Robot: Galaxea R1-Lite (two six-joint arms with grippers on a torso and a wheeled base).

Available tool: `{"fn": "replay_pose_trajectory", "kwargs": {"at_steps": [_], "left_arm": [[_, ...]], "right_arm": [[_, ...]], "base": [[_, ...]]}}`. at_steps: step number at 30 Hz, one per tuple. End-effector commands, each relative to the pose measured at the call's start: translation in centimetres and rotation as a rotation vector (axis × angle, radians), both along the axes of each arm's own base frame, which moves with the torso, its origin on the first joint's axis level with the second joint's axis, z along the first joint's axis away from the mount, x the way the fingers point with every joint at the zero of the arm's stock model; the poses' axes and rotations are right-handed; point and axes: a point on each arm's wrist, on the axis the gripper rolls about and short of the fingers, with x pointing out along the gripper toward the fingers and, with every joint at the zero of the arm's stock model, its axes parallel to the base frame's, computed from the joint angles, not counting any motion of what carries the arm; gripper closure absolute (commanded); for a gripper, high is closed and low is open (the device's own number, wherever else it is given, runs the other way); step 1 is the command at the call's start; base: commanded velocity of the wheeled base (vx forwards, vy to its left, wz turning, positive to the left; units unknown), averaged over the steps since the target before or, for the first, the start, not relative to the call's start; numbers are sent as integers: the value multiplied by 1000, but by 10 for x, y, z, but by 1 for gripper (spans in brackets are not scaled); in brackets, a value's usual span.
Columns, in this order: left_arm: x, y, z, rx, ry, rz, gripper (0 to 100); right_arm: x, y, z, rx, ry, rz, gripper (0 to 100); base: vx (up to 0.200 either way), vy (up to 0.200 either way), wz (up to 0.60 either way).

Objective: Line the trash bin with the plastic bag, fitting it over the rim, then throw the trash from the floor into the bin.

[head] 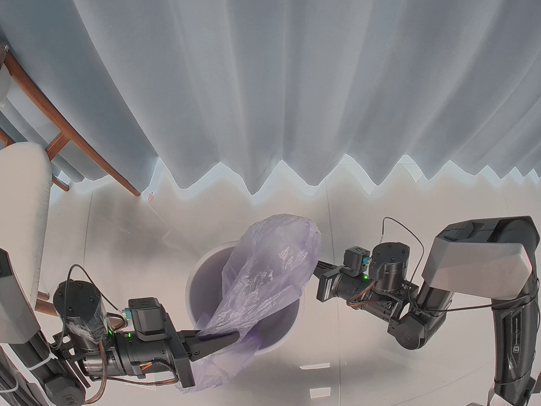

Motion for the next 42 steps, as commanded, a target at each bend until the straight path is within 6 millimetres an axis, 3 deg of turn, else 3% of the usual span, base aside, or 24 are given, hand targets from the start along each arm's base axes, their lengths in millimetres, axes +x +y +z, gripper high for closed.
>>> {"fn": "replay_pose_trajectory", "kwargs": {"at_steps": [1,9,16,22,27,34,39,42], "left_arm": [[-2,0,1,-2,-2,-5,100],[-9,-3,0,4,8,-38,100],[-11,-5,-3,13,24,-49,100],[-10,-4,-4,14,26,-44,100],[-5,0,-3,9,21,-10,100],[-4,0,-2,6,16,-10,100],[-3,-1,-4,9,27,-9,100],[-1,-2,-9,24,41,-9,100]], "right_arm": [[6,5,-8,1,-1,1,100],[15,15,-7,30,-54,11,100],[7,32,2,80,-150,28,100],[-9,42,2,90,-158,77,100],[-47,61,-10,55,-84,181,100],[-86,88,-27,49,0,304,100],[-92,90,-48,8,40,324,100],[-90,89,-47,14,40,316,100]], "base": [[0,0,0],[0,0,0],[0,0,0],[0,0,0],[0,0,0],[0,0,0],[0,0,0],[0,0,0]]}}
